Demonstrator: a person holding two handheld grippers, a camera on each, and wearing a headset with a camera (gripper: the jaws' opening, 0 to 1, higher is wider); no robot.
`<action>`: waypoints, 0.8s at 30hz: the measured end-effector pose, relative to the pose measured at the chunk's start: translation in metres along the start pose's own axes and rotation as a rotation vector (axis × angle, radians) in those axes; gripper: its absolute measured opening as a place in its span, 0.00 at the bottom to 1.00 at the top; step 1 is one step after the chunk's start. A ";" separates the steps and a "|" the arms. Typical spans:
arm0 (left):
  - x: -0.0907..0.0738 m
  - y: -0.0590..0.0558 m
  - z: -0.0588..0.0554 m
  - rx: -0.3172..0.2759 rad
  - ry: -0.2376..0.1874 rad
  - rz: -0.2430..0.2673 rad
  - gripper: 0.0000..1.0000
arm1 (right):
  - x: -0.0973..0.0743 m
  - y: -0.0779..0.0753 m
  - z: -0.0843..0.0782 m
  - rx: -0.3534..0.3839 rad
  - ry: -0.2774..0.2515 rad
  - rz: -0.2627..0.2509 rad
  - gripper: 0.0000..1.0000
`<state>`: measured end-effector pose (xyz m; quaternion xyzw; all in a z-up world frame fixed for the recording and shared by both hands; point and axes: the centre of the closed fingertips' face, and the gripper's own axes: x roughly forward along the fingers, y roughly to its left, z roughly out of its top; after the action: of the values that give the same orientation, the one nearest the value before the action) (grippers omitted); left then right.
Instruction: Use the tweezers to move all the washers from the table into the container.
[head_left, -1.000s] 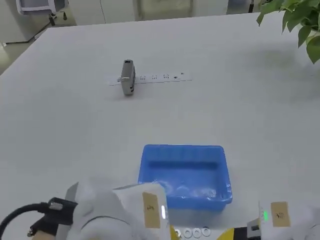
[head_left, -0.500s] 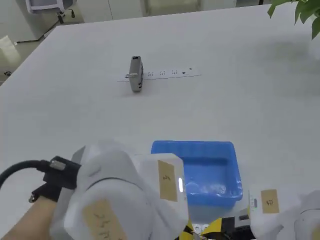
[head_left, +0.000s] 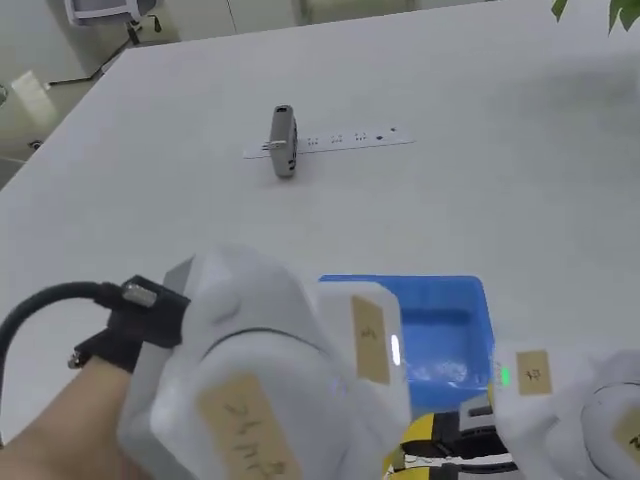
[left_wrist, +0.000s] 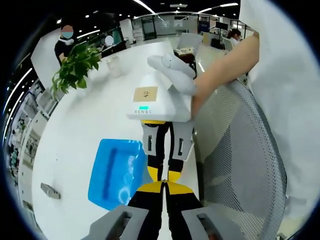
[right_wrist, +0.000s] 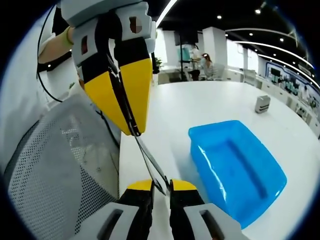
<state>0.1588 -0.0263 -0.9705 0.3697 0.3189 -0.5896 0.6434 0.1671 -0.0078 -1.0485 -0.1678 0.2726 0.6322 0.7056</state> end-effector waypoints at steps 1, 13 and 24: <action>0.000 0.001 -0.001 -0.003 0.008 -0.001 0.00 | 0.001 0.000 0.000 0.001 -0.001 0.003 0.08; 0.003 0.008 -0.005 -0.071 0.024 -0.024 0.00 | 0.007 -0.002 -0.003 0.061 -0.005 0.045 0.09; 0.007 0.013 -0.008 -0.140 0.028 -0.055 0.00 | -0.002 0.003 0.027 0.030 -0.088 0.072 0.09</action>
<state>0.1724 -0.0231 -0.9794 0.3230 0.3785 -0.5779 0.6469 0.1688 0.0065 -1.0250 -0.1194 0.2566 0.6598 0.6961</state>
